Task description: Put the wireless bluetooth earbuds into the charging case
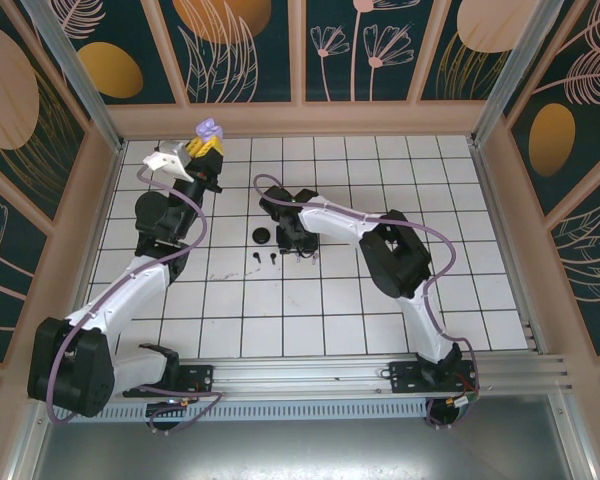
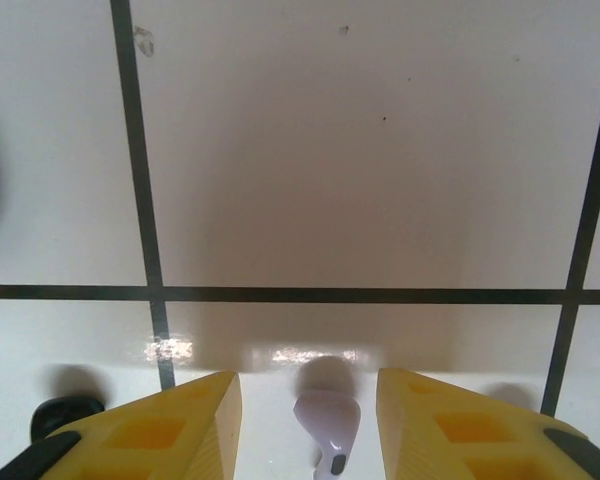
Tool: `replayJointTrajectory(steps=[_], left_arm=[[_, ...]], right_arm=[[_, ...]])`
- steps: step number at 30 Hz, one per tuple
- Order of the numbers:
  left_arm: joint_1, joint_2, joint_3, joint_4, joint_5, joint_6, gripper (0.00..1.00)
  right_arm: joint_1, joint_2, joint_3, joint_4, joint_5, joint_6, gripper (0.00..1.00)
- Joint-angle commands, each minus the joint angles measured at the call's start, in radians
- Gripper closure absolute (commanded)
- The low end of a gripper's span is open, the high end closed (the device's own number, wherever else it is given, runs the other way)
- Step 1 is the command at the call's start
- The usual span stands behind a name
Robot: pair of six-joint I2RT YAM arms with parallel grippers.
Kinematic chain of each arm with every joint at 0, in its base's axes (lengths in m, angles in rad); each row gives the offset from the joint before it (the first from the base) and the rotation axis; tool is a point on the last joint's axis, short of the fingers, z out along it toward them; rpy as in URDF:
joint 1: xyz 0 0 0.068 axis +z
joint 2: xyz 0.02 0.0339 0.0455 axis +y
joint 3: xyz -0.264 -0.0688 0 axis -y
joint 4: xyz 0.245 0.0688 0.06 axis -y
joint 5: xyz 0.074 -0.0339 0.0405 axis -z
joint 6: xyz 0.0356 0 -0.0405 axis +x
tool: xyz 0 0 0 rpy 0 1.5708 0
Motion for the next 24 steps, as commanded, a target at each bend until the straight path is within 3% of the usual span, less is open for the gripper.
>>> replayJointTrajectory(steps=[1, 24], left_arm=[[0.001, 0.006, 0.017, 0.026, 0.017, -0.019, 1.00], [0.001, 0.029, 0.016, 0.029, 0.048, -0.024, 1.00]], right_arm=[[0.006, 0.023, -0.003, -0.021, 0.027, 0.020, 0.60], [0.026, 0.040, -0.055, 0.015, 0.017, 0.045, 0.72]])
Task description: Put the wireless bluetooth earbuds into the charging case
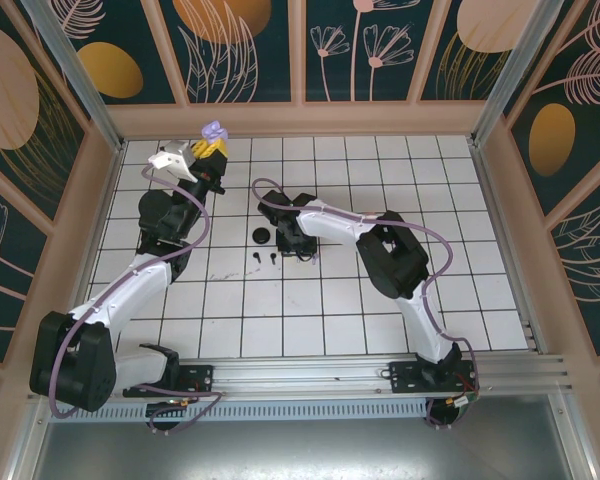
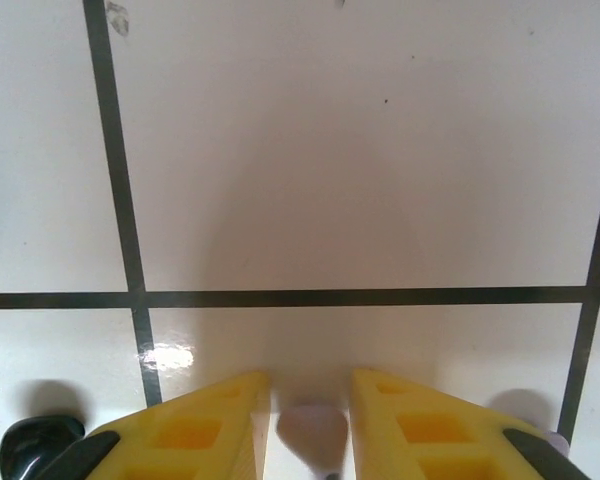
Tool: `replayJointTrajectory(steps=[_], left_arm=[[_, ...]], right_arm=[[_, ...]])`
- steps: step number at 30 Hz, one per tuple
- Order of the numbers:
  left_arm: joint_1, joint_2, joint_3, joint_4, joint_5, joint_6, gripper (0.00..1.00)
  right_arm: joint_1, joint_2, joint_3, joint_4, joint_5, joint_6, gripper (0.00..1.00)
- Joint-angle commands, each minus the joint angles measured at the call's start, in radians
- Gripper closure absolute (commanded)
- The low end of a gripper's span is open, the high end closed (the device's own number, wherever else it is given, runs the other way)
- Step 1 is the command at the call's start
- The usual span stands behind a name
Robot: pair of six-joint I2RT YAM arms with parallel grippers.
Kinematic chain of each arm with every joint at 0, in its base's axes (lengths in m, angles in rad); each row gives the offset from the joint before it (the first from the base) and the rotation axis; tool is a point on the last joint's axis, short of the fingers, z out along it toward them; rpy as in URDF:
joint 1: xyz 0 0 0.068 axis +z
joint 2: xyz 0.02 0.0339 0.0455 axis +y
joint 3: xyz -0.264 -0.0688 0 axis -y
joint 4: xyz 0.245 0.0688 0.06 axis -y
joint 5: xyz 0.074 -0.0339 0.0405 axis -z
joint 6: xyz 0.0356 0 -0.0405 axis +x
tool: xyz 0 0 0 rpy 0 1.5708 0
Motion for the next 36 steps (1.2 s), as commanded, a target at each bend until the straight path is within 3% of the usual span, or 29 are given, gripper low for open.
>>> replayJointTrajectory(steps=[1, 13, 21, 36], left_arm=[[0.002, 0.003, 0.018, 0.026, 0.015, -0.018, 1.00], [0.001, 0.026, 0.067, -0.027, 0.068, -0.033, 1.00], [0.002, 0.027, 0.055, -0.030, 0.083, -0.020, 1.00], [0.002, 0.033, -0.017, 0.108, 0.195, 0.034, 1.00]], right_arm=[[0.012, 0.032, -0.035, -0.003, -0.008, 0.020, 0.74], [0.011, -0.049, -0.130, 0.099, -0.006, 0.022, 0.85], [-0.003, -0.135, -0.140, 0.127, 0.028, -0.019, 0.86], [-0.151, -0.393, -0.102, 0.184, 0.009, -0.170, 0.88]])
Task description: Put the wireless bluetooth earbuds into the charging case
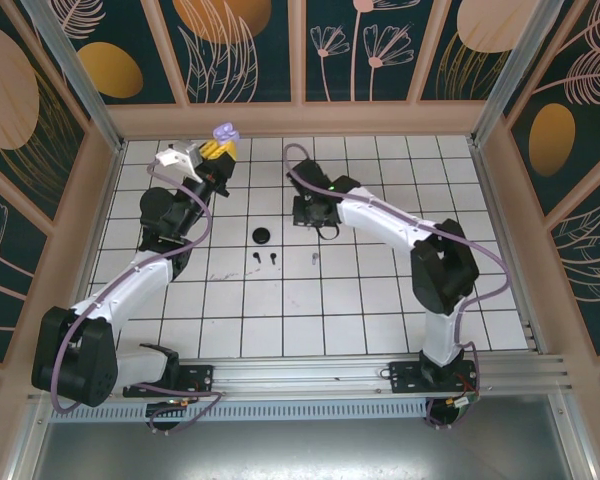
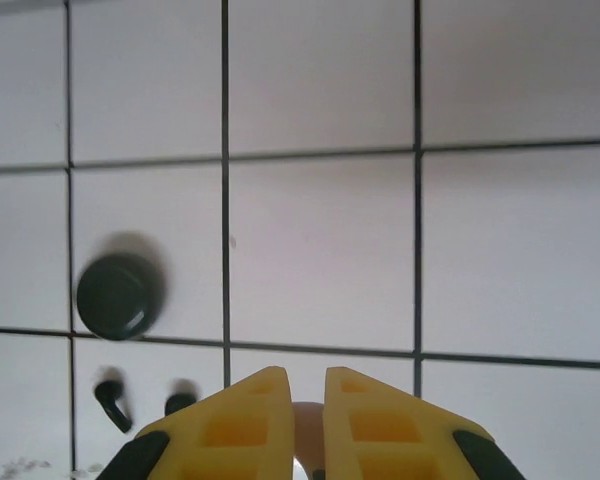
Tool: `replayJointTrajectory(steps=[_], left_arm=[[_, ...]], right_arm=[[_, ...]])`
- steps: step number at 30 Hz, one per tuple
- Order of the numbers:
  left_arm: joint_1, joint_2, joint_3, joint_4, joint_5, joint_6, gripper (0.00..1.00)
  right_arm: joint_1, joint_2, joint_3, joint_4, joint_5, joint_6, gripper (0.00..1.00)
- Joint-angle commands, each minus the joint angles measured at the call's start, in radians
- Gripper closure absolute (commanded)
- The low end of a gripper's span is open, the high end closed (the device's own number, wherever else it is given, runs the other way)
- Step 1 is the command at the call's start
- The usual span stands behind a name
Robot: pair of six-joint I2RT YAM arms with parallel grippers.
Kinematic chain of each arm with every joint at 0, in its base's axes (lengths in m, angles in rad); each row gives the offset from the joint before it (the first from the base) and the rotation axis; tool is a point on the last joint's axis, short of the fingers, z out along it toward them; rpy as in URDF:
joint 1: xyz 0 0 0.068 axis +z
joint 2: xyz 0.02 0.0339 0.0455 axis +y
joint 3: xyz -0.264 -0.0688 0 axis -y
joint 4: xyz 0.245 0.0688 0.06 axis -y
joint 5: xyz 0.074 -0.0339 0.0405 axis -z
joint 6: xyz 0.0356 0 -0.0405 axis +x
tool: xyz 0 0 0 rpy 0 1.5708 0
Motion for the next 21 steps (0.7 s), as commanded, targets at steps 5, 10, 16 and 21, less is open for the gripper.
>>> replayJointTrajectory(steps=[5, 10, 16, 21], left_arm=[[0.000, 0.032, -0.054, 0.118, 0.146, 0.085, 1.00], [-0.002, 0.078, -0.107, 0.233, 0.237, 0.102, 1.00], [-0.030, 0.140, -0.151, 0.382, 0.322, 0.139, 1.00], [-0.077, 0.169, -0.123, 0.371, 0.352, 0.223, 1.00]], right_arm=[[-0.072, -0.103, 0.109, 0.003, -0.026, -0.115, 0.88], [-0.080, -0.135, 0.189, -0.022, -0.017, -0.153, 0.88], [-0.079, -0.217, 0.221, 0.020, -0.022, -0.194, 0.88], [-0.075, -0.321, 0.187, 0.112, -0.051, -0.237, 0.88]])
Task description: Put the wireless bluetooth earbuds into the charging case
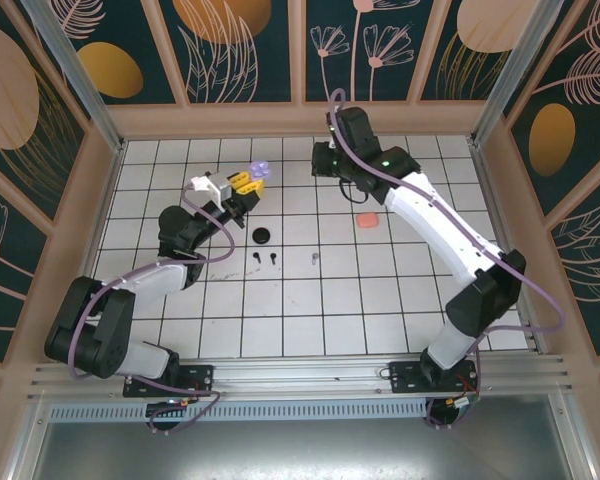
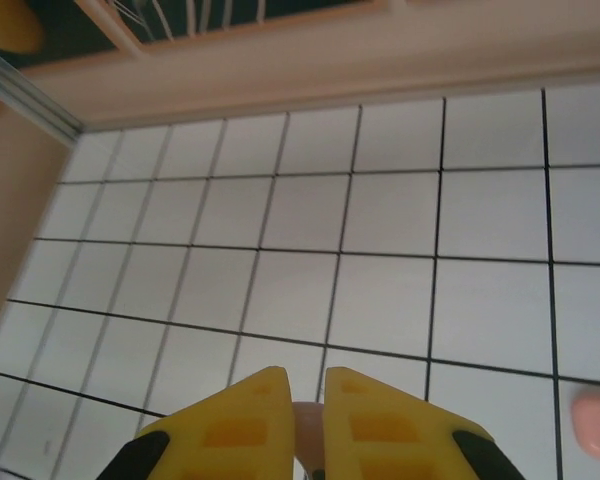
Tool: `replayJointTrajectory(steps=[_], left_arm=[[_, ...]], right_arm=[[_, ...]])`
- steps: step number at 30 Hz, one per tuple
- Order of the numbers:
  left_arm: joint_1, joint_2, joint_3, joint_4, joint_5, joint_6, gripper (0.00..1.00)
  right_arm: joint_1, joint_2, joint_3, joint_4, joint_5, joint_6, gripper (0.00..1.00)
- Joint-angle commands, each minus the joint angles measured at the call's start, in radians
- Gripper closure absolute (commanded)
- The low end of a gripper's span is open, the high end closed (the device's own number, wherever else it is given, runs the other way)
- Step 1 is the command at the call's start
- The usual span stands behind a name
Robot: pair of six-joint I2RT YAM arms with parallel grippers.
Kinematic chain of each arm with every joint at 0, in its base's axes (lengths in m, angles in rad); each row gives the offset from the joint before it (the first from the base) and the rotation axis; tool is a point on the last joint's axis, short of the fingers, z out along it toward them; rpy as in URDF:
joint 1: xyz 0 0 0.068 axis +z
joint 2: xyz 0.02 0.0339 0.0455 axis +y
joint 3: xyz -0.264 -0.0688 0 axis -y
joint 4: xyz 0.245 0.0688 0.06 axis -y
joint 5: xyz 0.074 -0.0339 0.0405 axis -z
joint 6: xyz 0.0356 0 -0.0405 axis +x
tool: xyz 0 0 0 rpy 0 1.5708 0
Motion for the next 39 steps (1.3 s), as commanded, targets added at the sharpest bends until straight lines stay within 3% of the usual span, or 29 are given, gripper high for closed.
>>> replayJointTrajectory(steps=[1, 8, 20, 39], left_arm=[[-0.037, 0.017, 0.029, 0.080, 0.050, 0.087, 1.00], [-0.114, 0.070, 0.098, 0.099, 0.017, 0.171, 1.00], [-0.139, 0.194, 0.243, 0.237, 0.098, 0.097, 1.00], [-0.147, 0.206, 0.258, 0.268, 0.131, 0.035, 1.00]], right_arm=[[0.007, -0.102, -0.011, 0.106, -0.037, -0.058, 0.88], [0.019, -0.250, -0.144, 0.309, -0.159, -0.132, 0.87], [0.045, -0.353, -0.308, 0.474, -0.330, -0.279, 0.87], [0.073, -0.332, -0.349, 0.525, -0.357, -0.268, 0.88]])
